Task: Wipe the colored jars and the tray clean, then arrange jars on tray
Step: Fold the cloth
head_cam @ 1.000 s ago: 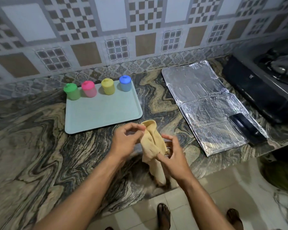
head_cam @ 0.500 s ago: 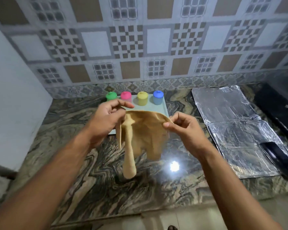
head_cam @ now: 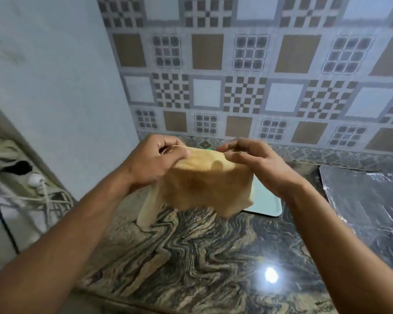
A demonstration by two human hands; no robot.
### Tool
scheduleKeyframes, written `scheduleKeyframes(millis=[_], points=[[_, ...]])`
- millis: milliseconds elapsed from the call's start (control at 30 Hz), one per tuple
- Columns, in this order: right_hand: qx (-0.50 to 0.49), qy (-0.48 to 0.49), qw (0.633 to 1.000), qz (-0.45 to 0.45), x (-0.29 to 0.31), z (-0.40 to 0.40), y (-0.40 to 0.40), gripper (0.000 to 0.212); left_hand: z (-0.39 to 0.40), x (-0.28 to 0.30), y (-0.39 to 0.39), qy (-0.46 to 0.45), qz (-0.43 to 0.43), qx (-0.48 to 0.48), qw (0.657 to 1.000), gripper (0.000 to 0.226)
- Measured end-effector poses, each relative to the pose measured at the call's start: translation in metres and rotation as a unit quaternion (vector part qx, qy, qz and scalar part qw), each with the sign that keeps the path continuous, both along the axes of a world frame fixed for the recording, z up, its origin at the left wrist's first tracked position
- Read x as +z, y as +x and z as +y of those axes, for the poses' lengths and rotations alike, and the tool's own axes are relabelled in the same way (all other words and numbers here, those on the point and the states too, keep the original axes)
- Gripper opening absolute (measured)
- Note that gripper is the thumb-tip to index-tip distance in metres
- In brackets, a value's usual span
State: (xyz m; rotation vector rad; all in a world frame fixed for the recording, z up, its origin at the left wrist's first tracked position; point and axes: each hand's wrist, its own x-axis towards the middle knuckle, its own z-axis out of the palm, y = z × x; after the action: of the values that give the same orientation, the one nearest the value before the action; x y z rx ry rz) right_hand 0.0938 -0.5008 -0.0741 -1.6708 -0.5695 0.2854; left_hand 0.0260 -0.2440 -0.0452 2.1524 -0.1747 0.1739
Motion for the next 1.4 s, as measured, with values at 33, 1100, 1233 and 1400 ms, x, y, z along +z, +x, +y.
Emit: scheduleKeyframes(millis=[33,1100,1233,1400], points=[[0.019,-0.021,0.999,-0.018,0.005,0.013,-0.001,0.027,0.007,0.003,-0.005,0.009,-0.015,0.008,1.0,0.027],[0.244,0.068,0.935,-0.248,0.163,0.357,0.095,0.018,0.256,0.131,-0.049,0.136,-0.242,0.389,0.878,0.018],[0.179,0.018,0.914,-0.364,0.171,0.392,0.099,0.035,0.267,0.135,-0.033,0.243,-0.251,0.389,0.852,0.029],[0.147,0.003,0.902,-0.406,0.177,0.421,0.11,0.034,0.275,0.137,-0.016,0.317,-0.26,0.427,0.806,0.027]])
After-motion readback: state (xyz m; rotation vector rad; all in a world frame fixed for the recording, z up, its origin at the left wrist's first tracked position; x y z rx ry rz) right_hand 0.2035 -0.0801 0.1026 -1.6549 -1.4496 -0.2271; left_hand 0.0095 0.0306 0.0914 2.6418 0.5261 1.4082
